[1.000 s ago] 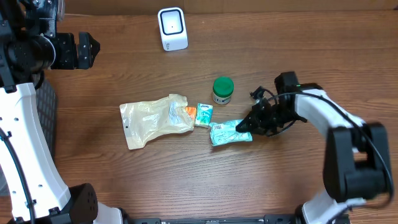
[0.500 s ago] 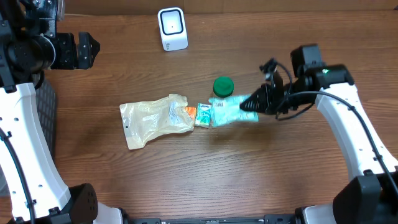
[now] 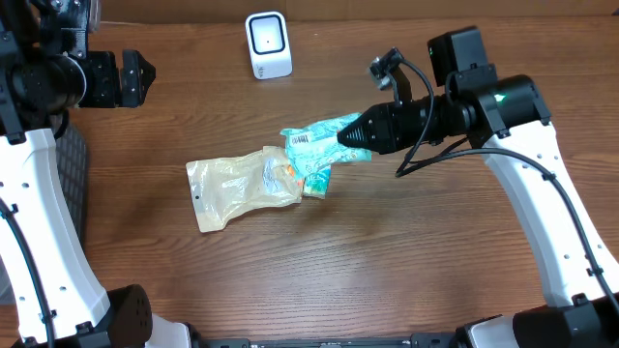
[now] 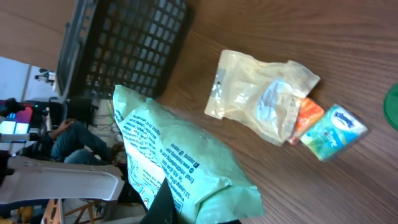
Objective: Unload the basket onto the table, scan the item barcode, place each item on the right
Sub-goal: 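Lift the wipes pack with the right gripper and hold it up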
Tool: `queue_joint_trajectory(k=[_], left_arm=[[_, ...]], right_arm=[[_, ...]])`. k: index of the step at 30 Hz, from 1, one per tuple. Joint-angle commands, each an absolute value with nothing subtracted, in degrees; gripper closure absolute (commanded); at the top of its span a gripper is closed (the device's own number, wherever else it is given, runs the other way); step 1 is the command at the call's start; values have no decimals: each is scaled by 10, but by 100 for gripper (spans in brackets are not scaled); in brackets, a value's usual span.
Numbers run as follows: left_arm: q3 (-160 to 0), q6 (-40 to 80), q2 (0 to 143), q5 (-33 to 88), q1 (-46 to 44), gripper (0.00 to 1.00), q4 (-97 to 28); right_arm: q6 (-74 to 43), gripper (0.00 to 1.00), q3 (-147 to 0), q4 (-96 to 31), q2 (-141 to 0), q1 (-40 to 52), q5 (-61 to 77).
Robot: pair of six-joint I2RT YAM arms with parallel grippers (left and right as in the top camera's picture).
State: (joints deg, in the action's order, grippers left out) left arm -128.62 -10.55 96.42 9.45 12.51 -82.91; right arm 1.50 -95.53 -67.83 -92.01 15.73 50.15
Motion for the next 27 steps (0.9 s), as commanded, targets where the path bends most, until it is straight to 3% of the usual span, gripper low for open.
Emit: queue_joint_trajectory(k=[1, 27], left_arm=[[-1286, -114, 960, 101, 126, 0, -828], [-1286, -114, 960, 101, 126, 0, -828]], right_arm=[[17, 96, -976, -674, -900, 148, 539], [-17, 96, -976, -685, -900, 98, 562]])
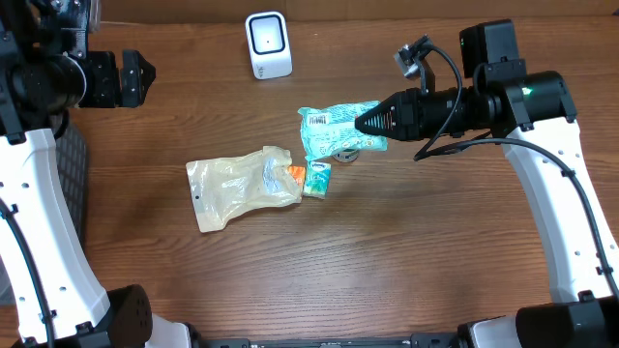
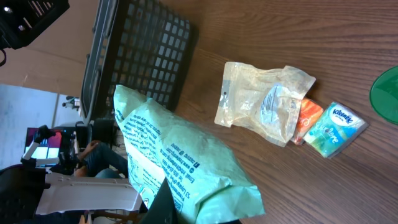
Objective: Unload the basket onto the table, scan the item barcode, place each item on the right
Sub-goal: 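Lift the wipes pack with the right gripper and hold it up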
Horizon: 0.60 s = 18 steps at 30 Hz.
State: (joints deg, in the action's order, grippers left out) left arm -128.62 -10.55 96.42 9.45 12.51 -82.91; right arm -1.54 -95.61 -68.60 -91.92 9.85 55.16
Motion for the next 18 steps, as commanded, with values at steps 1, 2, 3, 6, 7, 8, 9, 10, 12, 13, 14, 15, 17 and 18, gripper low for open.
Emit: queue_joint_trajectory(k=[1, 2, 3, 6, 7, 8, 9, 10, 12, 13, 14, 15, 17, 18], left_arm=[[-1286, -114, 960, 101, 126, 1, -828], [-1286, -114, 960, 101, 126, 0, -828], [-1286, -114, 960, 101, 126, 0, -828], [-1286, -114, 960, 101, 126, 0, -828], [-1286, -114, 960, 101, 126, 0, -828], [-1286, -114, 960, 101, 126, 0, -828], [-1286, -114, 960, 101, 126, 0, -828], [-1286, -114, 960, 101, 126, 0, -828], [-1286, -114, 960, 101, 126, 0, -828], [-1286, -114, 960, 101, 126, 0, -828], [-1286, -114, 960, 101, 126, 0, -828], [-1286, -114, 960, 101, 126, 1, -828], [-1286, -114, 960, 101, 126, 0, -828], [-1286, -114, 960, 101, 126, 0, -828]], right_arm=[[-17, 96, -976, -685, -900, 98, 559], [-17, 96, -976, -685, -900, 98, 553], [-17, 96, -976, -685, -900, 98, 547], [-17, 96, -975, -686, -900, 98, 509], [-15, 96, -975, -686, -900, 98, 501], [-12, 96, -975, -687, -900, 98, 491], [-9, 96, -975, -688, -901, 98, 486], [-4, 96, -975, -689, -901, 98, 484], [5, 96, -974, -692, -902, 98, 484], [5, 96, -974, -693, -902, 98, 480], [4, 96, -974, -693, -902, 98, 475], [5, 96, -973, -693, -902, 98, 471], [4, 96, -968, -689, -902, 98, 470], [4, 96, -965, -686, -903, 98, 470]])
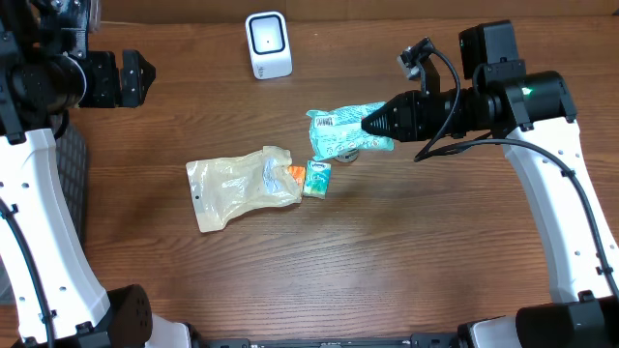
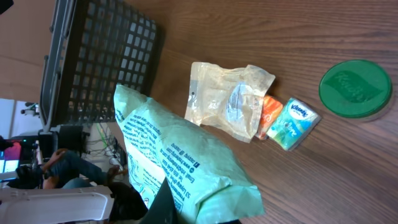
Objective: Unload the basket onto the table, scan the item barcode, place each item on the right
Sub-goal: 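Lift the wipes pack with the right gripper and hold it up, then carry the wipes pack to the scanner and present it to the window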
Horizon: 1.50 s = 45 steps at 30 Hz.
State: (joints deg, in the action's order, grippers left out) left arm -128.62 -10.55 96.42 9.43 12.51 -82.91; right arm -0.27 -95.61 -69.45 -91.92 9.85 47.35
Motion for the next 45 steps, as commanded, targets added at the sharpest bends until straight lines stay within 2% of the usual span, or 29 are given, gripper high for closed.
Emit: queue_joint_trajectory(k=[1, 16, 29, 41, 45], left_arm=[[-1286, -114, 960, 101, 126, 1, -828], [-1286, -114, 960, 101, 126, 0, -828], [-1286, -114, 960, 101, 126, 0, -828], [-1286, -114, 960, 101, 126, 0, -828], [-1286, -114, 960, 101, 126, 0, -828]], right_arm=[[4, 96, -961, -683, -903, 98, 470], [4, 96, -892, -605, -908, 98, 528], [2, 96, -883, -596, -936, 98, 528], [2, 96, -883, -597, -947, 98, 510], [-38, 96, -884, -596, -947, 100, 447]])
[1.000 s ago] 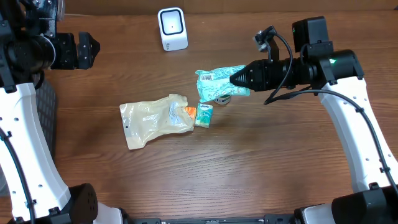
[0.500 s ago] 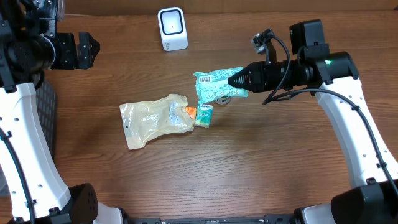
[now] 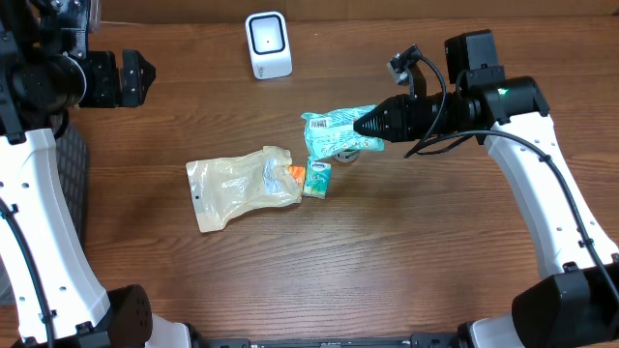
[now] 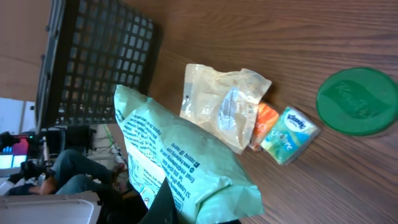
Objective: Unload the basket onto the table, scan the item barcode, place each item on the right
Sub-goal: 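Carry the wipes pack to the scanner and present it to the window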
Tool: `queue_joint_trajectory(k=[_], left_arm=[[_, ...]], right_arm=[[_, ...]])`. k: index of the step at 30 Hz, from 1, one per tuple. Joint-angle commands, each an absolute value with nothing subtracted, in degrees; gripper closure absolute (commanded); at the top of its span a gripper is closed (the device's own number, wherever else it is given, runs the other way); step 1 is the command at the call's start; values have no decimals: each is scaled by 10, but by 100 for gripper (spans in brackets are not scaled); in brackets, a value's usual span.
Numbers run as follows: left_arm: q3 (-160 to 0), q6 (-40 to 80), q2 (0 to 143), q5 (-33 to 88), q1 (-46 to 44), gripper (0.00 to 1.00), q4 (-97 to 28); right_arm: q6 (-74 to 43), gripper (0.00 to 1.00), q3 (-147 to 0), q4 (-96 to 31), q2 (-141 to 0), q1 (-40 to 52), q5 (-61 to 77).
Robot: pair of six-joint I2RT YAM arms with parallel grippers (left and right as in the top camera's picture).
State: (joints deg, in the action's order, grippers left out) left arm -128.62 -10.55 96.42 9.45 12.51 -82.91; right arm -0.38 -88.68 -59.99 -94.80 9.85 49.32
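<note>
My right gripper (image 3: 366,124) is shut on one end of a light green printed pouch (image 3: 334,132), holding it above the table right of centre; a barcode label faces up near its left end. In the right wrist view the green pouch (image 4: 180,162) fills the lower left, with a dark finger (image 4: 165,202) against it. The white barcode scanner (image 3: 268,44) stands at the table's far edge, up and left of the pouch. My left gripper (image 3: 137,77) hangs at the far left, away from everything, jaws apart.
On the table lie a crumpled clear bag (image 3: 237,186), a small orange packet (image 3: 293,173) and a small tissue pack (image 3: 317,179). A green round lid (image 4: 356,99) lies under the held pouch. A black basket (image 4: 99,56) stands at the left edge.
My right gripper with the green pouch has shifted slightly left and toward the far edge. The left arm has not moved.
First the right gripper held the pouch low over the tissue pack, next to the clear bag. Then it held it higher and further right, clear of the pile, uncovering a green lid. It stayed near there, and now sits slightly closer to the scanner.
</note>
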Motion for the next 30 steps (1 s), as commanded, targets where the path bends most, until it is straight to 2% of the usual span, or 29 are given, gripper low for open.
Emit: queue_joint_trajectory(k=[1, 5, 13, 16, 20, 24, 30], left_arm=[[-1286, -114, 960, 101, 126, 1, -828], [-1286, -114, 960, 101, 126, 0, -828], [-1286, -114, 960, 101, 126, 0, -828], [-1286, -114, 960, 101, 126, 0, -828], [-1286, -114, 960, 101, 126, 0, -828], [-1286, -114, 960, 101, 126, 0, -828], [-1286, -114, 960, 101, 127, 1, -828]], right_arm=[[-65, 96, -884, -594, -947, 102, 425], [-96, 96, -910, -597, -947, 118, 367], [-103, 96, -1183, -688, -1042, 179, 178], [-87, 96, -1287, -677, -1096, 200, 76], [-52, 96, -1338, -568, -1144, 231, -70], [80, 96, -1333, -403, -1195, 274, -217], [266, 96, -1331, -241, -1277, 303, -285]])
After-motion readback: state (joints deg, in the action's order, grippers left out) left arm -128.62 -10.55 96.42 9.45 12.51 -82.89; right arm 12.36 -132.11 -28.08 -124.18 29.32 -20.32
